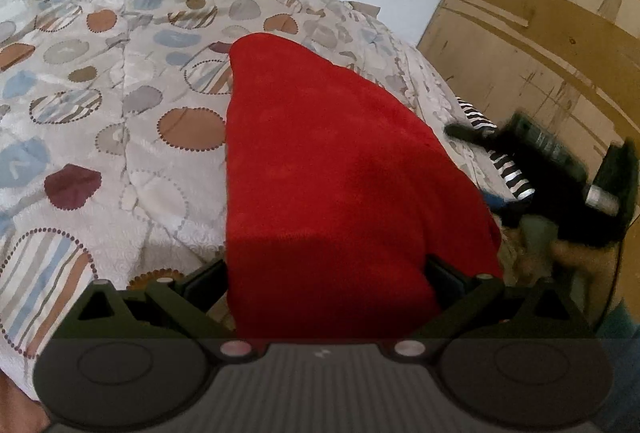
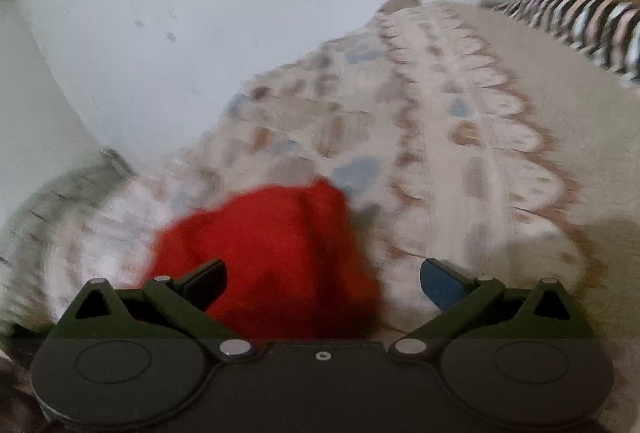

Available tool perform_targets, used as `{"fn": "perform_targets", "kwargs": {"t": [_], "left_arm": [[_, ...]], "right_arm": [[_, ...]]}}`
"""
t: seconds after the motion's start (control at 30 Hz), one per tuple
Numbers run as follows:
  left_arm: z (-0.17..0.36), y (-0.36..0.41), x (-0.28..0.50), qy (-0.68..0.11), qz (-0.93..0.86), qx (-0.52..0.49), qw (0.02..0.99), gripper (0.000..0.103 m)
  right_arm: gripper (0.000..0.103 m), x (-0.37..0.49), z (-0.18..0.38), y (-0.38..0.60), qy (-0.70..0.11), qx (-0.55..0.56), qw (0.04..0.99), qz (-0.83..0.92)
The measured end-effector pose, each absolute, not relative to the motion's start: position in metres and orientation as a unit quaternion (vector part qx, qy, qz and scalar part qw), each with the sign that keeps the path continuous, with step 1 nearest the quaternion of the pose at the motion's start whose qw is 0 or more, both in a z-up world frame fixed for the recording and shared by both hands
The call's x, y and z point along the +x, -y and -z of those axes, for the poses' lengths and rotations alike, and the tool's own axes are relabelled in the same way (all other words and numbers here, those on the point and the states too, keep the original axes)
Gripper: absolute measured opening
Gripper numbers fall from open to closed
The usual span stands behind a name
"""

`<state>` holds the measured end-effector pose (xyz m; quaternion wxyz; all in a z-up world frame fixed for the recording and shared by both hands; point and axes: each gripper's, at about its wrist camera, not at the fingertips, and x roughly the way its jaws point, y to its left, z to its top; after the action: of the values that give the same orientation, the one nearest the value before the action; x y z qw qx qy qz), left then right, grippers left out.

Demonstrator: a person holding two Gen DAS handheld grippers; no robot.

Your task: Fold small clothes

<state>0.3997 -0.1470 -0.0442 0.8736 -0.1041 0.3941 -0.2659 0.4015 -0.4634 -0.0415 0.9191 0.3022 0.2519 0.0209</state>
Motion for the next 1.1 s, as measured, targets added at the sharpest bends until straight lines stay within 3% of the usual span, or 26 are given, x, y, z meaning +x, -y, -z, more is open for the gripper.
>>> {"fn": "perform_targets", "kwargs": {"t": [0.2, 0.27, 0.33, 0.47, 1.1], "left_arm": [[0.044, 0.147, 0.398, -0.394, 0.263, -0.104, 0.874, 0.103], [0.044, 0.148, 0.397, -0.394, 0.263, -0.101, 0.875, 0.103], [0.045, 0.149, 0.396, -0.391, 0.263, -0.097, 0.877, 0.103], [0.048, 0.152, 0.395, -0.389, 0.266, -0.095, 0.877, 0.103], [0.05, 0.151, 0.394, -0.391, 0.266, -0.106, 0.875, 0.103]], "right_arm": [[0.102, 0.442, 0.034, 0.462, -0.28, 0.274, 0.919, -0.039], [0.099, 0.453, 0.045, 0.466, -0.29, 0.285, 0.912, -0.048], [0.088, 0.457, 0.059, 0.465, -0.301, 0.273, 0.912, -0.05], [0.084, 0.449, 0.075, 0.459, -0.28, 0.243, 0.927, -0.056], [0.085, 0.447, 0.079, 0.464, -0.273, 0.261, 0.924, -0.062]]}}
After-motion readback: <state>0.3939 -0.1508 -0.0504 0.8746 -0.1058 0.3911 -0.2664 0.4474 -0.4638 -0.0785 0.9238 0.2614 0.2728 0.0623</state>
